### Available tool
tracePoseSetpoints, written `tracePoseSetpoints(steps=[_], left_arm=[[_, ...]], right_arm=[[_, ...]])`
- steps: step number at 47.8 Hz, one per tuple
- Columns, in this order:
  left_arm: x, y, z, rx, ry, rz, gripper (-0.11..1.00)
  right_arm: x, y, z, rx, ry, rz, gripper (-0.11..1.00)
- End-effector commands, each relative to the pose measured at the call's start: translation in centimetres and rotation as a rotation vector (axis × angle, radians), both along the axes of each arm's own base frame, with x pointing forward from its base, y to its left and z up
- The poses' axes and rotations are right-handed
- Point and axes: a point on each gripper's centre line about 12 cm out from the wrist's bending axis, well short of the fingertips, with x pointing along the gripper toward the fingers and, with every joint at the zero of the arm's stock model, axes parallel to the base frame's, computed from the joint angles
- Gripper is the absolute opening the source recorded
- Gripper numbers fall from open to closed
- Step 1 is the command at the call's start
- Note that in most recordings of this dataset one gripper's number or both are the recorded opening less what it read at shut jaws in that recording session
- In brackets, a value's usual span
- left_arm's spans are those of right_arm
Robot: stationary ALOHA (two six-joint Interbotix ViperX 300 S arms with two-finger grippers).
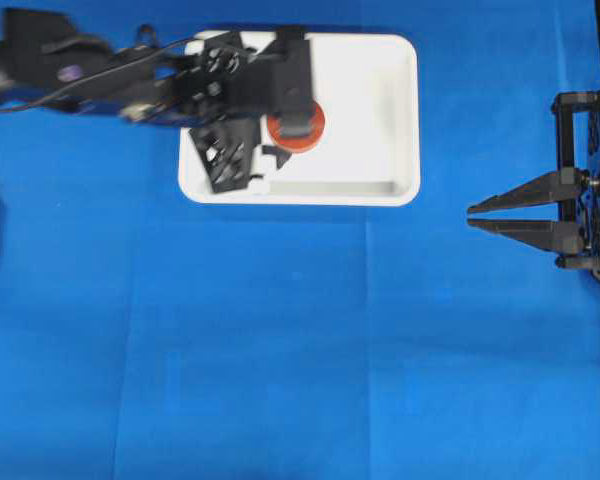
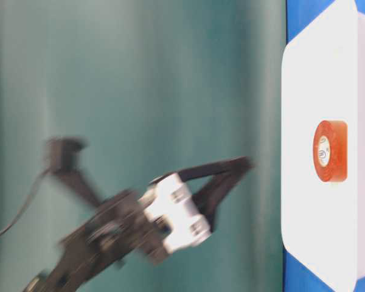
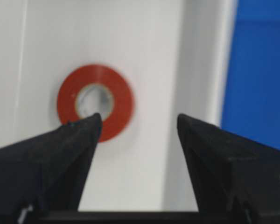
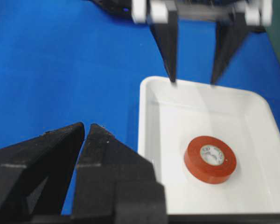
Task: Place one roll of tape in the white case with the left arm.
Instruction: 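Lower the tape into the case, open the left gripper, lift away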
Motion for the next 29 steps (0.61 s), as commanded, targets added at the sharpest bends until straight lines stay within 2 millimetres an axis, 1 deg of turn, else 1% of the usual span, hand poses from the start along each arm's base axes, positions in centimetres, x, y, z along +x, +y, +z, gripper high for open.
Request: tracePoseSetpoints(steps=[1,7,8,19,22,29], left_arm=[[-1.3,-1.6,3.1,0.008,-0.119,-0.036,0.61],[-3.0,-3.2,4.0,-0.021,-0.228,-0.057,0.61],[-3.5,-3.5,4.2,-0.029,-0.255,-0.059,0.62],[-7.4,-4.2,4.9,-0.08,-0.466,-0.045,0.61],[-8.6,-4.5,5.5,-0.096,-0.54,-0.046,0.61],[-10.8,-5.3,6.2,-0.105,-0.654,-0.074,0.61]], right_arm=[[0.2,0.0,0.6,0.0,-0.018,-0.001,-0.11],[0.2,0.0,0.7,0.001,-0.025,0.0,-0.11],[0.2,0.0,0.8,0.001,-0.026,-0.002,-0.11],[0.2,0.0,0.9,0.001,-0.037,-0.002,-0.11],[0.2,0.0,1.0,0.001,-0.04,-0.002,-0.11],[0.2,0.0,1.1,0.001,-0.049,-0.002,-0.11]])
